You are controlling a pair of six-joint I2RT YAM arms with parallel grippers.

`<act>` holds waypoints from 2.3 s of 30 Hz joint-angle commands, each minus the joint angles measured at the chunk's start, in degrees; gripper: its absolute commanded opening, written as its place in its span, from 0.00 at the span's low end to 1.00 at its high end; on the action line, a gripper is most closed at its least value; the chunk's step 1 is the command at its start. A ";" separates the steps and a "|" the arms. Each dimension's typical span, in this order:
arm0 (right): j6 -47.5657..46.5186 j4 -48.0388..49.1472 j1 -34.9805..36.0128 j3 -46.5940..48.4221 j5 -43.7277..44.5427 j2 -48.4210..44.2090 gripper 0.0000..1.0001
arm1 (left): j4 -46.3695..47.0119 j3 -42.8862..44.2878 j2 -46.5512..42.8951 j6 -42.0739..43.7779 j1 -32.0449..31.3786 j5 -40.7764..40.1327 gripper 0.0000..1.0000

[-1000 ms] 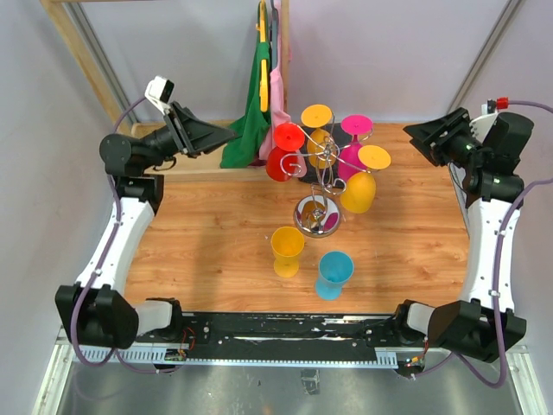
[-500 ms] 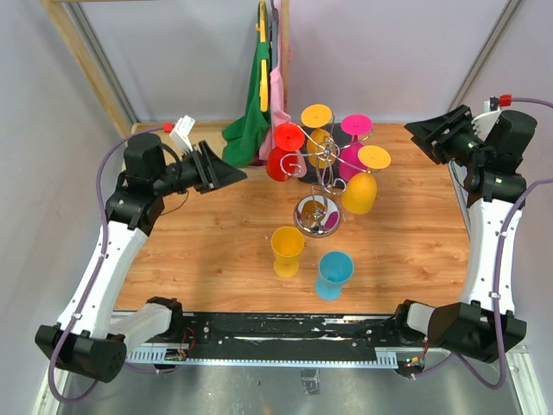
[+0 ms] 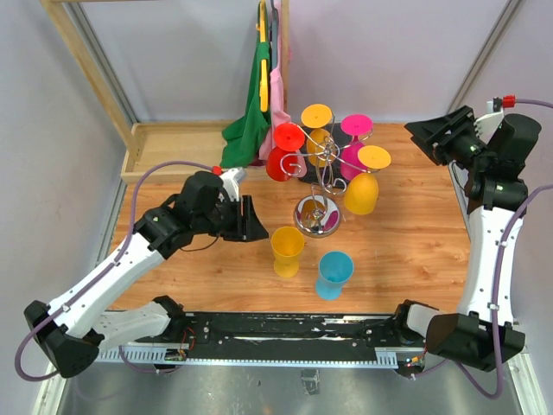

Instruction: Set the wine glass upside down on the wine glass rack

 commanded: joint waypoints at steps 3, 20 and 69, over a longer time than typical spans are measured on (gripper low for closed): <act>1.34 3.03 -0.37 -2.05 -1.22 -2.27 0.51 | -1.97 -1.42 3.81 -1.54 -8.09 -12.67 0.48; 1.67 3.89 -0.42 -4.33 -1.39 -3.57 0.51 | -0.90 3.43 13.77 -4.38 -12.11 -20.05 0.48; 3.29 4.56 -0.05 -4.16 -1.75 -4.08 0.51 | -28.13 20.85 1.73 -11.27 -15.27 -50.89 0.00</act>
